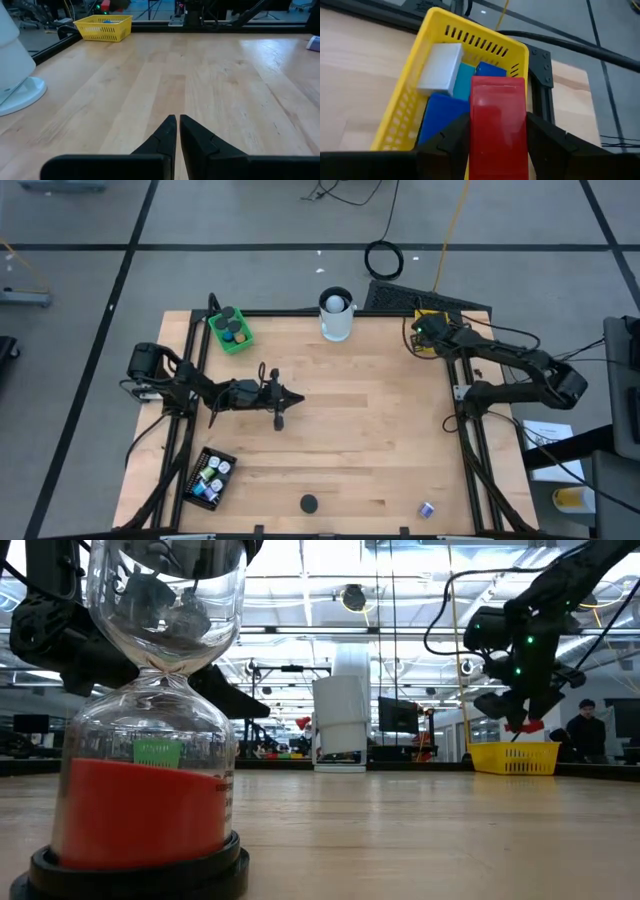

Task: Pick & Place Office items
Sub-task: Put the red digital clock into the yellow bin, then put the red hourglass into the green bin

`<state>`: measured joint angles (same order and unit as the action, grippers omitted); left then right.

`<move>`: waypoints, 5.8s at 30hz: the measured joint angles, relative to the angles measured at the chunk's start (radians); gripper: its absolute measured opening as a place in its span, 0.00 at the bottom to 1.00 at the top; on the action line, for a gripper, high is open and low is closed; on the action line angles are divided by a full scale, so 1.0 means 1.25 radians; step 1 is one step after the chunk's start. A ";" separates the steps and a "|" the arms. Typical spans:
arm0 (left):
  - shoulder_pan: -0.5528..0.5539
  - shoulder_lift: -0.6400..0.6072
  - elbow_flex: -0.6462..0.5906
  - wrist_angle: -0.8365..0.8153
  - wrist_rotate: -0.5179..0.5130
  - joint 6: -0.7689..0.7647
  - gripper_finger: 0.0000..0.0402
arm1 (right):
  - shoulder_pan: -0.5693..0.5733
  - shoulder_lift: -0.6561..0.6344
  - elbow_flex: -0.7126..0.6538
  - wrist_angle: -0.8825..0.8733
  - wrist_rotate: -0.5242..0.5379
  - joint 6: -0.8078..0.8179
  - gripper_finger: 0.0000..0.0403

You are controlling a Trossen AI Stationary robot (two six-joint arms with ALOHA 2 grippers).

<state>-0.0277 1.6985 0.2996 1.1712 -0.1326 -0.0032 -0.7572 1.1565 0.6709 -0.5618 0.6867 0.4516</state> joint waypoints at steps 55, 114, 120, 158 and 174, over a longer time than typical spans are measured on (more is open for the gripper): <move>0.021 0.000 0.033 -0.106 0.001 -0.004 0.06 | 0.032 -0.055 -0.077 0.097 0.009 -0.122 0.20; -0.570 0.186 0.328 -0.266 -0.190 -0.300 0.74 | 1.011 0.431 -0.075 0.961 0.100 -0.102 0.00; -0.576 0.236 0.377 -0.254 -0.238 -0.278 0.77 | 1.011 0.431 -0.075 0.961 0.099 -0.102 0.00; -0.518 0.256 0.384 -0.029 -0.185 -0.068 0.43 | 1.016 0.431 -0.076 0.961 0.099 -0.114 0.00; -0.265 -0.331 -0.023 -0.287 -0.530 -0.056 0.44 | 1.032 0.431 -0.076 0.961 0.102 -0.120 0.00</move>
<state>-0.3589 1.2847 0.2712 0.8124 -0.7955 -0.0734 0.5323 1.6947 0.5758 0.6399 0.8143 0.3019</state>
